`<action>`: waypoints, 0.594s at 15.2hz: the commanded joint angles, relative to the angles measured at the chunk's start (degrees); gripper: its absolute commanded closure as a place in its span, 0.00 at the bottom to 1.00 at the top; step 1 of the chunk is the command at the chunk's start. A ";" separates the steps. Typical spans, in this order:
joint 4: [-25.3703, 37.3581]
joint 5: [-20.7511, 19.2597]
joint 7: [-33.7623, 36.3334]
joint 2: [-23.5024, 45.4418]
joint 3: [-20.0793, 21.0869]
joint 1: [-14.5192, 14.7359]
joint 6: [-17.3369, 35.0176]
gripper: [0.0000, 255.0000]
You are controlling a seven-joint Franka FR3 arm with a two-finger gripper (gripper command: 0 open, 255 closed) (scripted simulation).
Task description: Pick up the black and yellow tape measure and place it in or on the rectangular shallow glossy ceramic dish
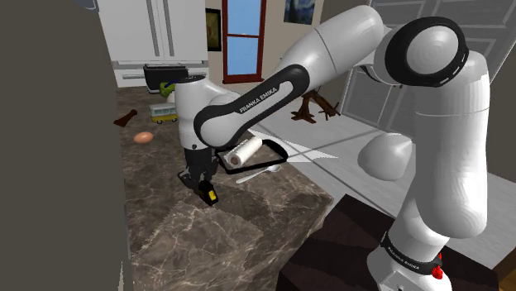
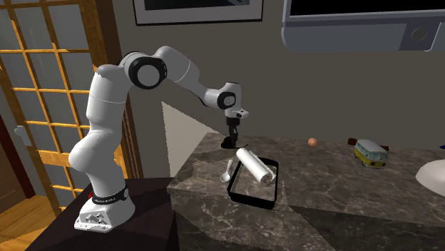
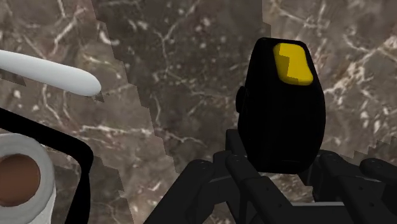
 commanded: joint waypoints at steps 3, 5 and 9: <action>-0.03 -0.01 0.01 0.03 -0.02 -0.01 0.04 1.00; 0.51 0.47 -0.33 -0.76 0.19 -0.16 -1.21 1.00; 1.76 1.37 -0.95 -2.23 0.56 -0.41 -3.77 1.00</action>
